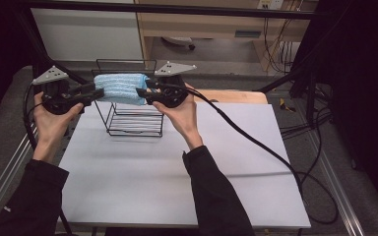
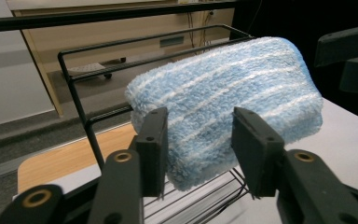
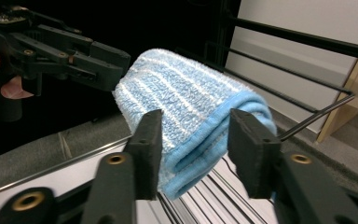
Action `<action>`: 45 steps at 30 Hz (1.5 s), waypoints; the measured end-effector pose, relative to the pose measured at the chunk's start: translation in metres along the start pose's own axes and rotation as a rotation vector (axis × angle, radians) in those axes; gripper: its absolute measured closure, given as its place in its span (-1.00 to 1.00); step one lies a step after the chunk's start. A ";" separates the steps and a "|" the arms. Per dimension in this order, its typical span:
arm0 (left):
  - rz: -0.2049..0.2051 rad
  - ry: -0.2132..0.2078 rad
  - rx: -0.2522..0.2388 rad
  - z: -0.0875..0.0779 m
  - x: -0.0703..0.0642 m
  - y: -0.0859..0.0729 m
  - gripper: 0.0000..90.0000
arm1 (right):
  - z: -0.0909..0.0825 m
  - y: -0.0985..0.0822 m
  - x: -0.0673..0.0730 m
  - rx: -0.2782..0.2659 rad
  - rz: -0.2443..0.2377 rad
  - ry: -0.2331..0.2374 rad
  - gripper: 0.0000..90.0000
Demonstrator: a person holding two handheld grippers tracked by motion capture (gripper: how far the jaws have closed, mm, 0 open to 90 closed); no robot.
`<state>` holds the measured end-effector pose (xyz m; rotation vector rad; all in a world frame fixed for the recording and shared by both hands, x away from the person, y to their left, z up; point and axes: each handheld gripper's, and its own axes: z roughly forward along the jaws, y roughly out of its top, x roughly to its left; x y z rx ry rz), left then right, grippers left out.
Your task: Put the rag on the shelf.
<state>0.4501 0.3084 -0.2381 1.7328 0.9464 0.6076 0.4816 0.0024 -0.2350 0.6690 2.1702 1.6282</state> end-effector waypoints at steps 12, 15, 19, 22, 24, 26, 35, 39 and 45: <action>0.005 0.009 0.021 -0.003 0.000 0.001 -0.20 | -0.015 0.006 -0.001 0.031 0.015 -0.019 -0.48; 0.014 0.015 0.027 -0.006 -0.001 -0.001 -0.26 | -0.021 0.006 -0.001 0.020 0.020 -0.021 -0.59; 0.028 0.021 0.028 -0.011 -0.002 -0.003 -0.34 | -0.031 0.005 -0.004 0.010 0.033 -0.028 -0.69; 0.036 0.028 0.031 -0.014 -0.003 -0.006 -0.40 | -0.039 0.001 -0.006 0.017 0.033 -0.039 -0.75; 0.039 0.034 0.033 -0.016 -0.003 -0.007 -0.43 | -0.043 -0.003 -0.008 0.024 0.039 -0.042 -0.77; 0.040 0.040 0.032 -0.018 -0.003 -0.008 -0.46 | -0.048 -0.007 -0.010 0.025 0.040 -0.047 -0.78; 0.049 0.033 0.046 -0.023 -0.009 -0.019 -0.56 | -0.073 -0.028 -0.019 0.039 0.066 -0.066 -0.86; 0.066 0.024 0.072 -0.022 -0.016 -0.031 -0.62 | -0.086 -0.043 -0.024 0.057 0.078 -0.081 -0.89; 0.062 0.009 0.094 -0.019 -0.025 -0.051 -0.73 | -0.106 -0.071 -0.034 0.092 0.100 -0.103 -0.94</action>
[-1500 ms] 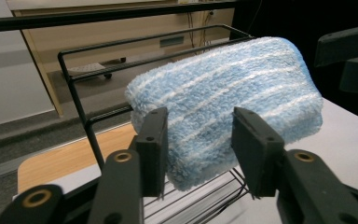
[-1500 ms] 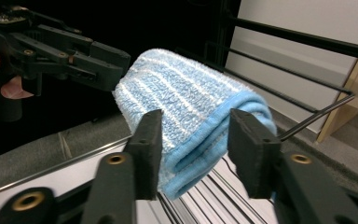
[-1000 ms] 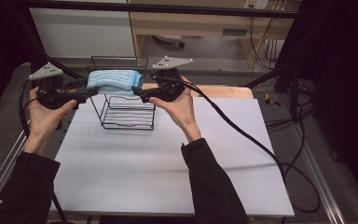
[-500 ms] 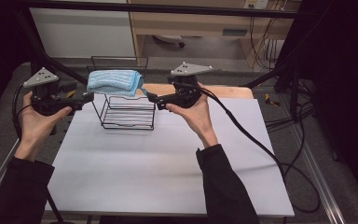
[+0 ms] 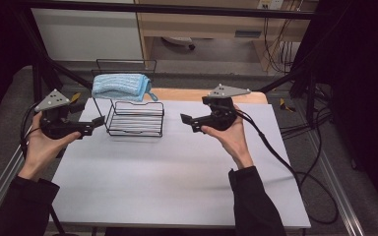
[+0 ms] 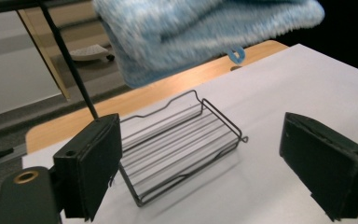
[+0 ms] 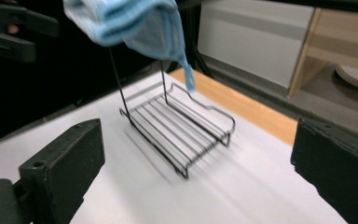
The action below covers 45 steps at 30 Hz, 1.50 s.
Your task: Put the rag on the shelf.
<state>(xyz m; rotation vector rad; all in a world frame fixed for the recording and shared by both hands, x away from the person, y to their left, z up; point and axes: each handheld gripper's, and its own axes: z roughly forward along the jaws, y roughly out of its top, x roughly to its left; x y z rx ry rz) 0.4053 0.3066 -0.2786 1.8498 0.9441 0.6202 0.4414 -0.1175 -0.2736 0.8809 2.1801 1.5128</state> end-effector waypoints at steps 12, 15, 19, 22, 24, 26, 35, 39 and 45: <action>-0.009 -0.062 0.014 0.023 -0.018 -0.056 -0.78 | -0.035 -0.063 -0.023 0.063 0.056 -0.039 -0.99; -0.013 -0.077 0.010 0.028 -0.024 -0.069 -0.78 | -0.044 -0.079 -0.028 0.073 0.061 -0.035 -0.99; -0.002 -0.092 0.025 0.035 -0.032 -0.086 -0.78 | -0.054 -0.102 -0.034 0.086 0.087 -0.042 -0.99; 0.003 -0.093 0.049 0.041 -0.037 -0.099 -0.77 | -0.060 -0.118 -0.039 0.095 0.103 -0.054 -0.99; -0.003 -0.101 0.065 0.045 -0.039 -0.107 -0.78 | -0.064 -0.129 -0.041 0.107 0.112 -0.054 -0.99; -0.009 -0.106 0.079 0.049 -0.041 -0.115 -0.78 | -0.067 -0.139 -0.043 0.121 0.116 -0.054 -0.99; 0.007 -0.127 0.125 0.061 -0.049 -0.137 -0.78 | -0.077 -0.184 -0.050 0.178 0.149 -0.055 -0.99; 0.007 -0.139 0.135 0.063 -0.051 -0.144 -0.78 | -0.080 -0.196 -0.051 0.185 0.149 -0.058 -0.99; 0.017 -0.158 0.146 0.067 -0.054 -0.148 -0.78 | -0.085 -0.205 -0.051 0.191 0.164 -0.060 -0.99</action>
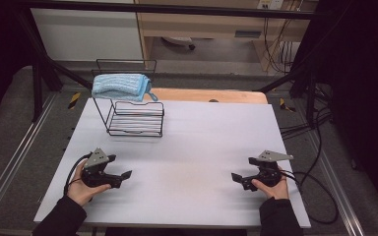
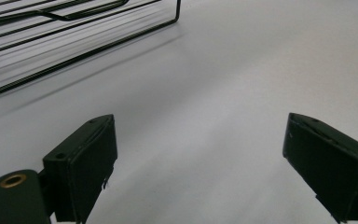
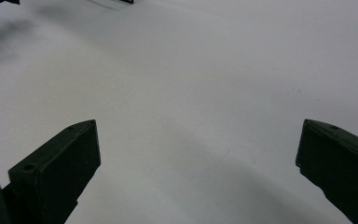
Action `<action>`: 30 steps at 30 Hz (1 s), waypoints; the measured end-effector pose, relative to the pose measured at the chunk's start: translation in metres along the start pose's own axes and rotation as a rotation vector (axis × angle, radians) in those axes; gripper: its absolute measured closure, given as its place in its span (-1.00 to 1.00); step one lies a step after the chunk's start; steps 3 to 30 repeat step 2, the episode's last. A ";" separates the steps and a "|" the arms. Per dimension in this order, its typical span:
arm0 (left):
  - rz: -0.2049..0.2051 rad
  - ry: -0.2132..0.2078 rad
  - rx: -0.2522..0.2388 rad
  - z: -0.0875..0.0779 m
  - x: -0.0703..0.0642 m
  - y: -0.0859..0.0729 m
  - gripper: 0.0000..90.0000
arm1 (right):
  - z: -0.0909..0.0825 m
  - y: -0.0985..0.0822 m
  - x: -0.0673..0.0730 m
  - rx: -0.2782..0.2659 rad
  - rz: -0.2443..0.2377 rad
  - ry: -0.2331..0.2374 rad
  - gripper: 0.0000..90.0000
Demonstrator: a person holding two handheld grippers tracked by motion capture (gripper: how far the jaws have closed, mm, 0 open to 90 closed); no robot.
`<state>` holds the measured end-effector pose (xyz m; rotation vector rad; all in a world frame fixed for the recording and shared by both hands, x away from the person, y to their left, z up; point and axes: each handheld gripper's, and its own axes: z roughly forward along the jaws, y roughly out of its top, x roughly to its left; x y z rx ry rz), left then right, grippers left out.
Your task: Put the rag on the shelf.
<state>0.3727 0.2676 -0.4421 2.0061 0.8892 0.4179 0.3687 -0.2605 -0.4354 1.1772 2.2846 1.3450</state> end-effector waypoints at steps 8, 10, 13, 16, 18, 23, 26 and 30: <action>0.000 -0.002 -0.004 0.000 0.000 0.000 -0.78 | 0.000 -0.001 0.000 0.003 -0.008 -0.001 -0.99; 0.000 -0.002 -0.004 0.000 0.000 0.000 -0.78 | 0.000 -0.001 0.000 0.003 -0.008 -0.001 -0.99; 0.000 -0.002 -0.004 0.000 0.000 0.000 -0.78 | 0.000 -0.001 0.000 0.003 -0.008 -0.001 -0.99; 0.000 -0.002 -0.004 0.000 0.000 0.000 -0.78 | 0.000 -0.001 0.000 0.003 -0.008 -0.001 -0.99; 0.000 -0.002 -0.004 0.000 0.000 0.000 -0.78 | 0.000 -0.001 0.000 0.003 -0.008 -0.001 -0.99; 0.000 -0.002 -0.004 0.000 0.000 0.000 -0.78 | 0.000 -0.001 0.000 0.003 -0.008 -0.001 -0.99; 0.000 -0.002 -0.004 0.000 0.000 0.000 -0.78 | 0.000 -0.001 0.000 0.003 -0.008 -0.001 -0.99; 0.000 -0.002 -0.004 0.000 0.000 0.000 -0.78 | 0.000 -0.001 0.000 0.003 -0.008 -0.001 -0.99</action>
